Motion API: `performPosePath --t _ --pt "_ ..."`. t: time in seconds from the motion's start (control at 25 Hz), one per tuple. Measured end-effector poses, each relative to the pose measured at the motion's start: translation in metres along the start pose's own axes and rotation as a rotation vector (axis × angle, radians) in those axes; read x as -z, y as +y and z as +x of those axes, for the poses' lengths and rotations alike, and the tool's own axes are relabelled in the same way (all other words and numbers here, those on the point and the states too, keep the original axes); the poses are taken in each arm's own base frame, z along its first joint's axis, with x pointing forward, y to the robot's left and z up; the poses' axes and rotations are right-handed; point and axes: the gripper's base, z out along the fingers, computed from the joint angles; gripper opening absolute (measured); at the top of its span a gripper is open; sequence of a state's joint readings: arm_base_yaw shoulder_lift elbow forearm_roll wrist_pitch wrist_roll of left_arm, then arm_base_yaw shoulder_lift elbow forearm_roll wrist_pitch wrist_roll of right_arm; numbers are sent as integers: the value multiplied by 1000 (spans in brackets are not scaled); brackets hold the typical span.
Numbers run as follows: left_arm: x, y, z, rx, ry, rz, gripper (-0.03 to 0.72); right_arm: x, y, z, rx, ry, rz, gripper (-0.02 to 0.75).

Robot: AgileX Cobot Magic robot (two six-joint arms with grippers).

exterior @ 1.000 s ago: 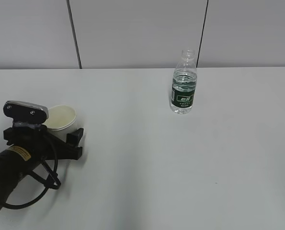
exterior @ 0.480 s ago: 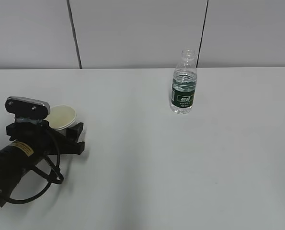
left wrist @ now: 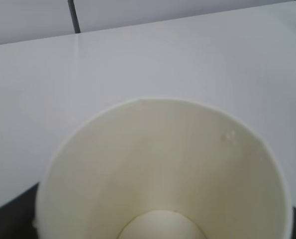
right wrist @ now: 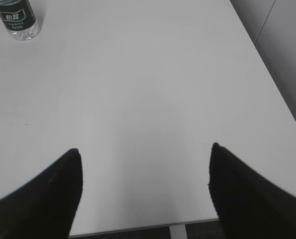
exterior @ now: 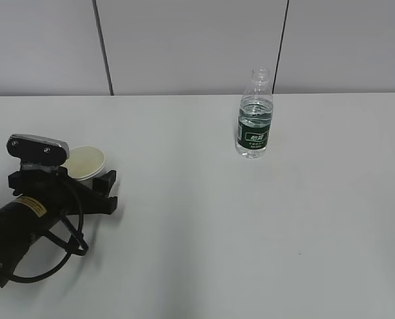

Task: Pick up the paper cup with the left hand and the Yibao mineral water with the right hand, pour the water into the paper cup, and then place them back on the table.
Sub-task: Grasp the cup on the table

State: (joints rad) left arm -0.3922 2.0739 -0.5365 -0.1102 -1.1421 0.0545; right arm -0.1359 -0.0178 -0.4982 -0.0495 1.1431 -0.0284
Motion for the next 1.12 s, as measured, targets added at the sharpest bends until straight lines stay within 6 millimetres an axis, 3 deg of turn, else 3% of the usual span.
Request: performPosePath --t 0.64,1.12 --pt "1 0 22 -5 77 4 559 0 0 0 -1 0 -2 585" --pt "4 1 3 5 13 -6 559 0 0 0 -1 0 -2 585"
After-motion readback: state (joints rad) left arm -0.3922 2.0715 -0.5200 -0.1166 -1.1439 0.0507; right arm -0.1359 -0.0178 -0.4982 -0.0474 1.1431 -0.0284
